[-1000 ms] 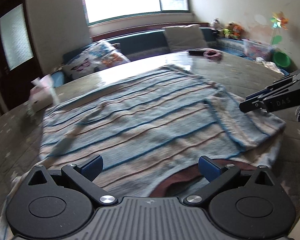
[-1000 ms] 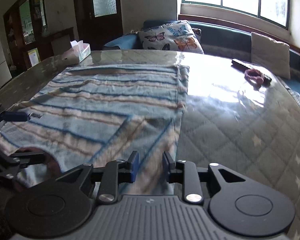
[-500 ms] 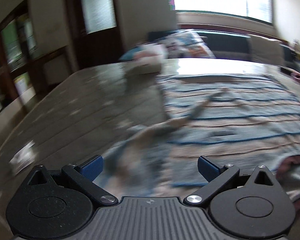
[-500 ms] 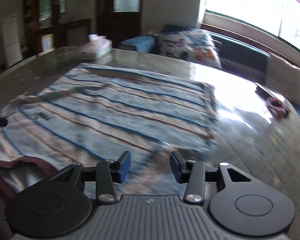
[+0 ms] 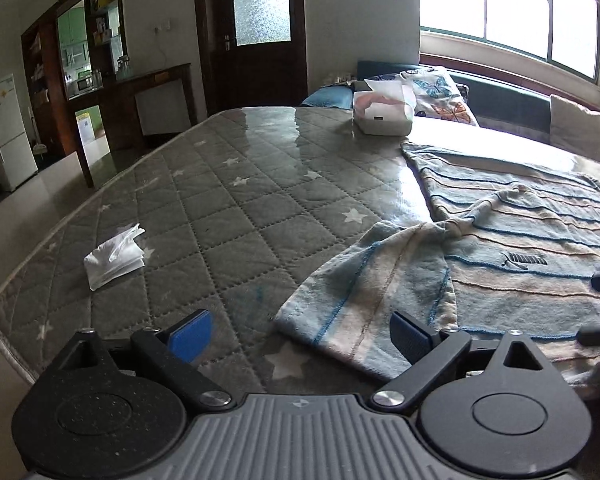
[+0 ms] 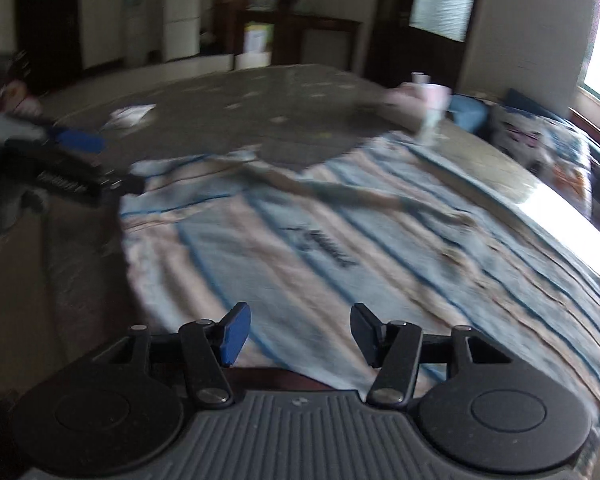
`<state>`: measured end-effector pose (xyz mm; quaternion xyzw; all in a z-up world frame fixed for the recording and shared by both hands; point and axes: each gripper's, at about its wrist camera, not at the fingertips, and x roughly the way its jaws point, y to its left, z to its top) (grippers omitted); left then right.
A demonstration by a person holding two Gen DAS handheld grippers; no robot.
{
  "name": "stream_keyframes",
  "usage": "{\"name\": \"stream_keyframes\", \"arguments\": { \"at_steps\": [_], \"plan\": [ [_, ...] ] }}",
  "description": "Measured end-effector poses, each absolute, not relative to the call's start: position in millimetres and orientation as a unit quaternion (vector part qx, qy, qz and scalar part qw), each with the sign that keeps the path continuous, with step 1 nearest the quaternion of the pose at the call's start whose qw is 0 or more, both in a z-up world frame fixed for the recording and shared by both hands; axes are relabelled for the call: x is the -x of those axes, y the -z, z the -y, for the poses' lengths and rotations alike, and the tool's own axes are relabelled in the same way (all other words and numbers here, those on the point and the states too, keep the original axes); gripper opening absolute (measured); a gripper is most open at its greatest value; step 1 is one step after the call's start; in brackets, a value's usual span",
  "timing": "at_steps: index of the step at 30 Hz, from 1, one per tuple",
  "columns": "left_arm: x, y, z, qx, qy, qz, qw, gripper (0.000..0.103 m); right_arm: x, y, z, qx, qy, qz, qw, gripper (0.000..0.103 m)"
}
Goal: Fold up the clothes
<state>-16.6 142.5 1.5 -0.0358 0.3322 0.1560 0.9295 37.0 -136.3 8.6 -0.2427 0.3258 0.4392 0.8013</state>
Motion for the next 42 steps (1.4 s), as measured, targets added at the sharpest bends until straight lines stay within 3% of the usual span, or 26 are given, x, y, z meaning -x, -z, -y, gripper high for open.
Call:
{"name": "stream_keyframes", "arguments": {
  "at_steps": [5,30,33,35,37,42],
  "plan": [
    [13.3,1.9,-148.0,0.052,-0.145,-0.334,0.930,0.083,-13.4,-3.1,117.2,0.271,-0.474,-0.330,0.770,0.057],
    [21.4,2.5,-157.7,0.113,-0.094,-0.339,0.929,0.057,-13.8,1.9,44.0,0.281,-0.486,-0.310,0.768,0.057],
    [18.6,3.3,-157.4,0.115,-0.095,-0.335,0.930,0.042,-13.4,1.9,43.7,0.282,-0.484,-0.309,0.768,0.057],
    [16.1,3.6,-159.9,0.129,-0.090,-0.335,0.929,0.019,-13.0,1.9,43.8,0.281,-0.483,-0.309,0.769,0.056],
    [13.8,2.6,-163.0,0.150,-0.082,-0.333,0.927,0.010,-12.4,2.3,44.1,0.278,-0.482,-0.309,0.771,0.056],
    [16.0,-13.5,-151.4,0.144,-0.053,-0.298,0.942,0.006,-12.6,2.3,46.2,0.268,-0.481,-0.311,0.775,0.056]
  ]
}}
